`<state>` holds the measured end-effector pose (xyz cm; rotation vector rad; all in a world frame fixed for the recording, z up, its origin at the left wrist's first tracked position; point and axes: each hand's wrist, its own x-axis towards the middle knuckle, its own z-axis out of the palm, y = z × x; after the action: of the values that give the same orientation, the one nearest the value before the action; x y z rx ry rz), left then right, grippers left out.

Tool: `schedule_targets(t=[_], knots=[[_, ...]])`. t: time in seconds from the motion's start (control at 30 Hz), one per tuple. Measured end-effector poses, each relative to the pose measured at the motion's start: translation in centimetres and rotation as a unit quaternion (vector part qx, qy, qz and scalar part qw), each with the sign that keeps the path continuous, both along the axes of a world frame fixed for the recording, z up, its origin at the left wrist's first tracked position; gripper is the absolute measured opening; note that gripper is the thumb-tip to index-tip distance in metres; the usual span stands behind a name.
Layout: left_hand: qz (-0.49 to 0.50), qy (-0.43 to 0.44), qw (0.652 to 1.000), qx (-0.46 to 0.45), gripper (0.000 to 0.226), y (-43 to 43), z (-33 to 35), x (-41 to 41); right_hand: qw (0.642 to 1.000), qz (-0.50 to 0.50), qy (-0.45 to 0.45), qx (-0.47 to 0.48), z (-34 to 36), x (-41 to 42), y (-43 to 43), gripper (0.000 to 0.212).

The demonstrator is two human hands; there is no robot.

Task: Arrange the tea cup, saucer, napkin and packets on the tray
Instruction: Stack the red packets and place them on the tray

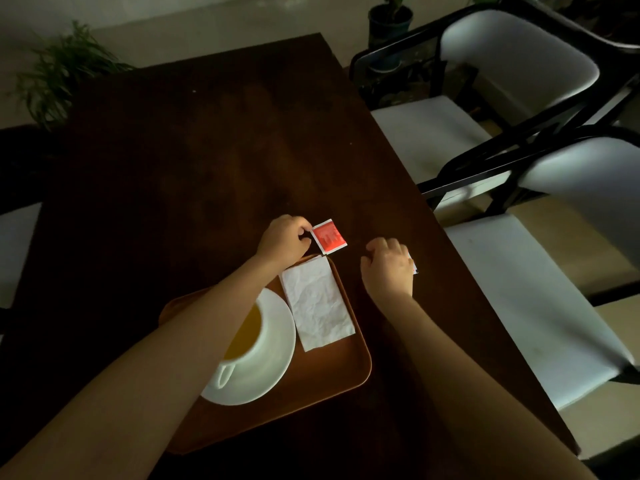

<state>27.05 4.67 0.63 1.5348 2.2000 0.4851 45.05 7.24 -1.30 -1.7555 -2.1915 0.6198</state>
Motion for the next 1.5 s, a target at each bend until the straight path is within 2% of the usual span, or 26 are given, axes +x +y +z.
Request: schedule_targets(t=[0.13, 0.27, 0.4, 0.57, 0.63, 0.7, 0.77, 0.8, 0.87, 0.93, 0.97, 1.0, 1.07, 1.1, 1.17, 1.23, 1.37, 1.5], knots=[[-0.031, 0.040, 0.998, -0.046, 0.048, 2.7, -0.8, 1.6, 0.995, 0.000, -0.096, -0.032, 0.2, 2.0, 2.6, 0.036], [-0.086, 0.149, 0.979, -0.113, 0.065, 4.0, -2.0, 3.5, 0.981, 0.072, -0.167, -0.062, -0.3, 3.5, 2.6, 0.048], [-0.096, 0.200, 0.970, -0.096, 0.052, 4.5, -2.6, 4.0, 0.978, 0.114, -0.167, -0.056, -1.0, 4.1, 2.1, 0.060], [-0.110, 0.235, 0.960, -0.106, 0.040, 4.9, -2.4, 4.6, 0.979, 0.124, -0.161, -0.004, -1.3, 4.3, 2.3, 0.052], [-0.081, 0.192, 0.974, -0.092, 0.041, 4.8, -2.1, 4.8, 0.977, 0.137, -0.158, 0.044, -1.6, 4.4, 2.0, 0.040], [-0.032, 0.103, 0.993, -0.046, 0.039, 4.4, -1.5, 4.3, 0.975, 0.149, -0.124, 0.107, -1.6, 4.5, 1.6, 0.025], [0.038, -0.052, 0.998, 0.002, 0.037, 4.0, -0.4, 3.6, 0.974, 0.148, -0.079, 0.153, -1.4, 4.8, 1.4, 0.015], [0.079, -0.151, 0.985, 0.018, 0.037, 3.7, 0.3, 3.3, 0.978, 0.143, -0.055, 0.144, -1.3, 5.0, 1.5, 0.014], [0.143, -0.356, 0.923, 0.023, 0.035, 2.6, 2.0, 3.2, 0.993, 0.087, 0.018, 0.078, -0.8, 5.3, 2.1, 0.021], [0.160, -0.511, 0.845, 0.010, 0.031, 0.9, 3.7, 3.3, 0.988, -0.009, 0.150, -0.032, 0.5, 5.3, 2.5, 0.021], [0.159, -0.566, 0.809, 0.009, 0.029, -0.1, 4.5, 3.4, 0.966, -0.047, 0.239, -0.092, 1.5, 5.2, 2.5, 0.014], [0.156, -0.607, 0.779, 0.013, 0.030, -1.2, 5.2, 3.4, 0.927, -0.070, 0.337, -0.148, 2.5, 5.1, 2.4, 0.008], [0.154, -0.654, 0.741, 0.028, 0.031, -3.1, 6.3, 3.5, 0.827, -0.076, 0.498, -0.250, 4.6, 5.1, 1.5, 0.013], [0.155, -0.664, 0.730, 0.035, 0.030, -3.8, 6.8, 3.6, 0.790, -0.067, 0.539, -0.285, 5.5, 5.1, 1.0, 0.015], [0.158, -0.681, 0.714, 0.041, 0.027, -5.0, 7.7, 3.9, 0.759, -0.035, 0.562, -0.328, 6.9, 5.1, 0.2, 0.018], [0.159, -0.692, 0.703, 0.047, 0.026, -6.0, 8.8, 4.0, 0.752, 0.006, 0.561, -0.346, 8.2, 4.9, -0.7, 0.022], [0.159, -0.664, 0.728, 0.060, 0.029, -7.5, 11.0, 4.2, 0.794, 0.055, 0.525, -0.301, 11.0, 4.4, -2.1, 0.034], [0.152, -0.615, 0.771, 0.071, 0.026, -8.8, 12.8, 4.3, 0.801, 0.097, 0.523, -0.275, 13.1, 4.1, -3.4, 0.018]])
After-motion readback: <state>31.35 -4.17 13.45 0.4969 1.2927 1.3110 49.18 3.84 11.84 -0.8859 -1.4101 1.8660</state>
